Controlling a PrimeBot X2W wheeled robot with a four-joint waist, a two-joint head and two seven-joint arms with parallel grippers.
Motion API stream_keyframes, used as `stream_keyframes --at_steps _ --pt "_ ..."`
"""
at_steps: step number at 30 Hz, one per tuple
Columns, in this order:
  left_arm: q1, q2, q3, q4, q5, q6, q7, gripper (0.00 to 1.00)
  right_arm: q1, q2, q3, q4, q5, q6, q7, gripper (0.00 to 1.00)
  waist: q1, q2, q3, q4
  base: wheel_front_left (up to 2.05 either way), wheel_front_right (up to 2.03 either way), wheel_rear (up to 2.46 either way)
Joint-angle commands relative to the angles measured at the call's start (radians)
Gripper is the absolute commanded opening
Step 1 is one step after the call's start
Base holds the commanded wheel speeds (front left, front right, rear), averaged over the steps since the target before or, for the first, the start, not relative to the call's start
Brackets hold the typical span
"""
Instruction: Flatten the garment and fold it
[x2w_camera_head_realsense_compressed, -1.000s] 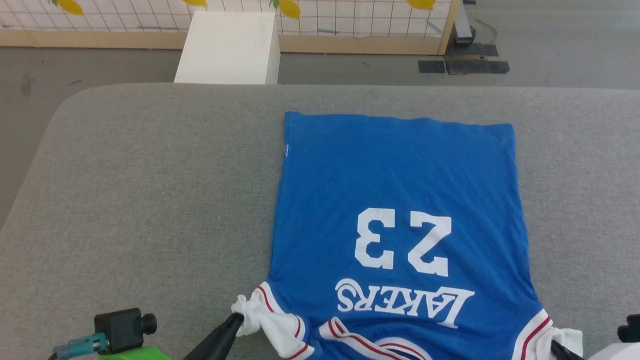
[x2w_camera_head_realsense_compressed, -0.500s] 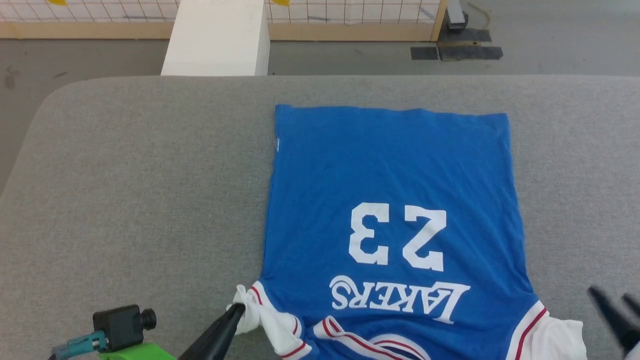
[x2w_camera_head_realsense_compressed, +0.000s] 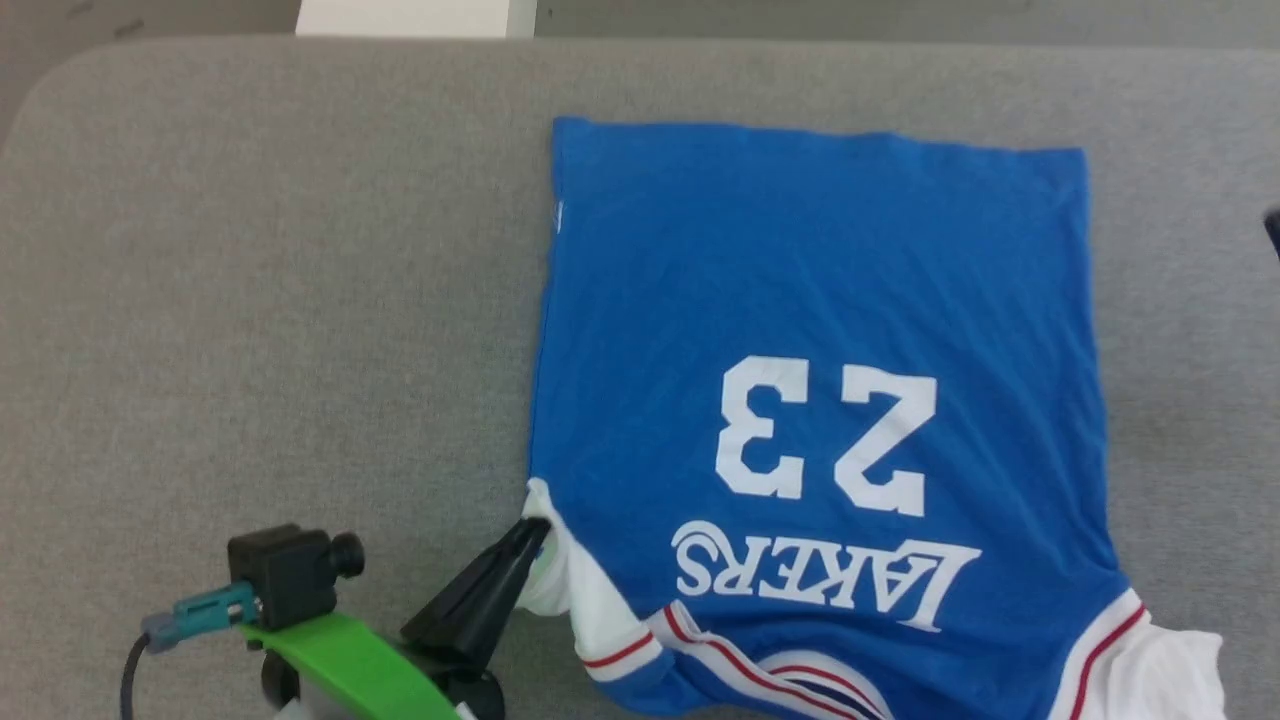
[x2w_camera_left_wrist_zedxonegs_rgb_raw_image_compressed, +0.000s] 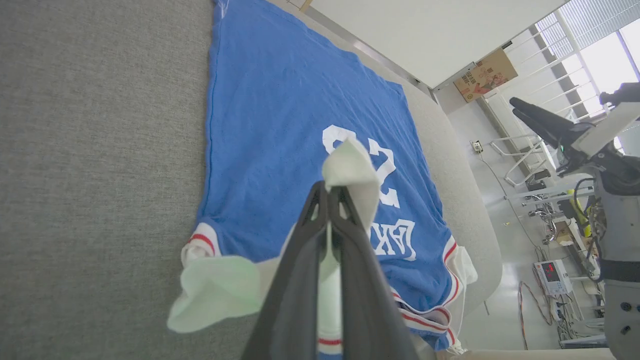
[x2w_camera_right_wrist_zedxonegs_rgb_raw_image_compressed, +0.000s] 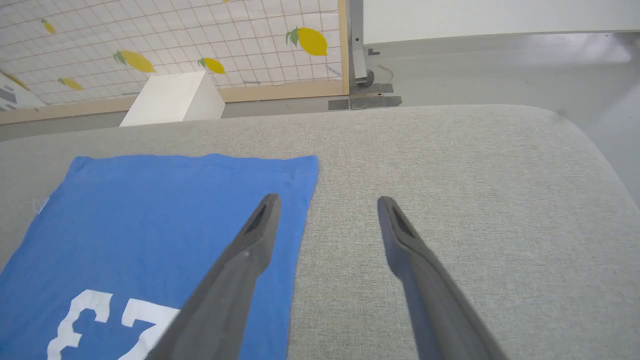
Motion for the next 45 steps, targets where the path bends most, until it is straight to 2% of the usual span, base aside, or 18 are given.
stream_keyframes --at_steps 1,6,12,18,26,27,28,29,36,45 --pt "-0.032 -0.006 -0.009 -0.007 0.011 -0.006 0.004 0.00 -0.054 0.002 0.011 0.034 -0.014 -0.001 0.020 1.00 -0.0001 0.0000 0.088 0.033 0.00 0.00 0.00" --pt "-0.085 -0.019 -0.041 -0.004 0.035 -0.011 0.016 0.00 -0.231 0.003 0.029 0.164 -0.066 -0.001 0.102 1.00 -0.0001 0.0000 0.155 0.063 0.00 0.00 0.00" --pt "-0.121 -0.034 -0.067 0.017 0.047 -0.020 0.018 0.00 -0.368 0.005 0.026 0.282 -0.141 -0.001 0.162 1.00 -0.0001 0.0000 0.206 0.100 0.00 0.00 0.00" --pt "-0.144 -0.044 -0.082 0.034 0.049 -0.031 0.017 0.00 -0.418 0.006 0.017 0.368 -0.199 -0.001 0.193 1.00 -0.0001 0.0000 0.234 0.130 0.00 0.00 0.00" --pt "-0.155 -0.047 -0.087 0.039 0.051 -0.032 0.017 0.00 -0.426 0.012 0.014 0.424 -0.220 -0.001 0.201 1.00 -0.0001 0.0000 0.257 0.148 0.00 0.00 0.00" --pt "-0.156 -0.047 -0.086 0.038 0.051 -0.031 0.016 0.00 -0.425 0.011 0.020 0.427 -0.217 -0.001 0.207 0.49 -0.0001 0.0000 0.260 0.148 0.00 0.00 0.00" --pt "-0.157 -0.047 -0.084 0.038 0.051 -0.030 0.015 0.00 -0.425 0.010 0.023 0.427 -0.213 -0.001 0.209 0.31 -0.0001 0.0000 0.262 0.147 0.00 0.00 0.00" --pt "-0.158 -0.047 -0.083 0.037 0.051 -0.030 0.014 0.00 -0.424 0.009 0.025 0.427 -0.210 -0.001 0.210 0.00 -0.0001 0.0000 0.263 0.146 0.00 0.00 0.00" --pt "-0.168 -0.047 -0.070 0.056 0.043 -0.032 0.005 0.00 -0.409 -0.001 0.046 0.411 -0.171 -0.001 0.167 0.00 -0.0001 0.0000 0.243 0.117 0.00 0.00 0.00" --pt "-0.142 -0.036 -0.052 0.088 0.026 -0.030 -0.004 0.00 -0.312 -0.001 0.068 0.351 -0.084 -0.001 0.036 0.00 -0.0001 0.0000 0.107 0.050 0.00 0.00 0.00"
